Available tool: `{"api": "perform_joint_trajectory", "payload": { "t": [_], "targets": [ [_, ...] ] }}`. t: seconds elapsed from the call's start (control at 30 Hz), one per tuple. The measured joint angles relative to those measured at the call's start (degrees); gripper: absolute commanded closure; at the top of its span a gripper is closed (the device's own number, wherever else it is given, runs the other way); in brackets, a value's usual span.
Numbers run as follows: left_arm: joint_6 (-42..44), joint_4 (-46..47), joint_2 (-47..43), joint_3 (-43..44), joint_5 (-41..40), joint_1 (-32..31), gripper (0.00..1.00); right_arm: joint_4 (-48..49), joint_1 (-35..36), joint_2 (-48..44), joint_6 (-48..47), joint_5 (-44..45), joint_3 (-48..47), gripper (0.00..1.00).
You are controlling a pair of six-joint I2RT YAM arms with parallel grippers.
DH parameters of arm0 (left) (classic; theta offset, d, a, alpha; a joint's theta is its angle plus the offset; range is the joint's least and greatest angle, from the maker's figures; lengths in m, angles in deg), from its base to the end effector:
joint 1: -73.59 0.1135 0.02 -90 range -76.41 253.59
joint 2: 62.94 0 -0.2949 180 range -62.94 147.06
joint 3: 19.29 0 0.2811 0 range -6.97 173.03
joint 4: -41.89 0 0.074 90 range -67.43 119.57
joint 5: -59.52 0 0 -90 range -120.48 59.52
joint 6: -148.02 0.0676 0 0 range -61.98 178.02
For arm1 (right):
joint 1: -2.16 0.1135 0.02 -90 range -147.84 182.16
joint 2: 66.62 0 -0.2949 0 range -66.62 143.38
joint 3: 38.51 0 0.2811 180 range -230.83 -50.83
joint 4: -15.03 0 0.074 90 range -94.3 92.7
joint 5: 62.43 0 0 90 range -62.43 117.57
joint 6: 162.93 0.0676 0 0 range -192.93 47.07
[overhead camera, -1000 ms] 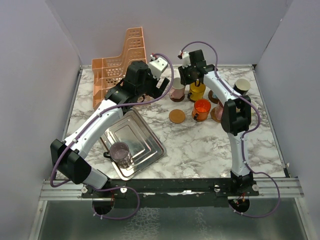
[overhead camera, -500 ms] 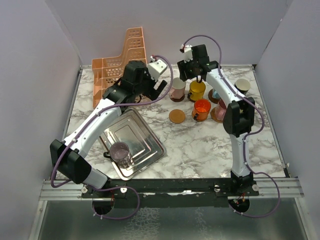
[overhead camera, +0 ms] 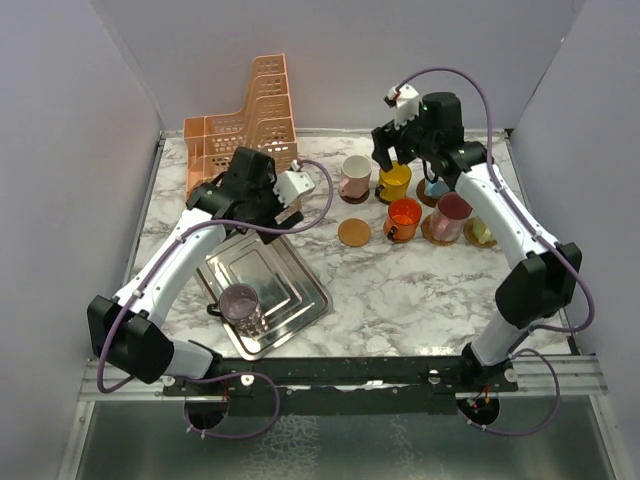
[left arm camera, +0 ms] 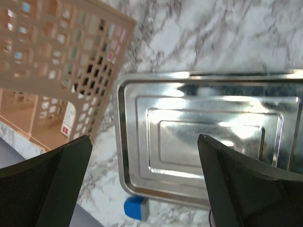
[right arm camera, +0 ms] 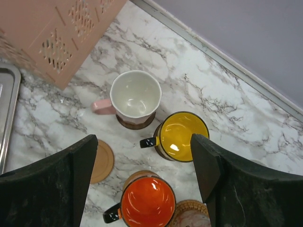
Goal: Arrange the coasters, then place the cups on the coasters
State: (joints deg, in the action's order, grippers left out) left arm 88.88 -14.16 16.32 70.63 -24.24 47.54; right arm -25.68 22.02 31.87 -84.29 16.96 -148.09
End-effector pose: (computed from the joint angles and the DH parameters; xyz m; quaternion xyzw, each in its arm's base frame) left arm 0.3026 -0.1561 0.3547 0.4583 0.8024 -0.0344 0.3808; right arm 0.4298 0.1685 0.3898 -0.2764 0.8164 0.1168 0.4934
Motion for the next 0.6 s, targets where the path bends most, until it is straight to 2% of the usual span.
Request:
{"api": "perform_joint_trajectory", "payload": {
  "t": [0.23,0.33,0.6],
  "targets": [
    [11.1,-13.5,-2.2,-3.6,1.6,0.8,0.01,2.5,0.0,-5.8,-2.0,-5.3,9.4,0.18],
    [15.1,-17.7,-2.8,-6.1,2.2,0.8,0.05,2.5,0.0,-5.9,-2.3,-7.9,11.1,0.18],
    [21.9,-22.3,-3.0,-13.9,1.9,0.8,0.15,2.4,0.0,-6.3,-2.5,-10.8,13.6,0.18]
  ]
}}
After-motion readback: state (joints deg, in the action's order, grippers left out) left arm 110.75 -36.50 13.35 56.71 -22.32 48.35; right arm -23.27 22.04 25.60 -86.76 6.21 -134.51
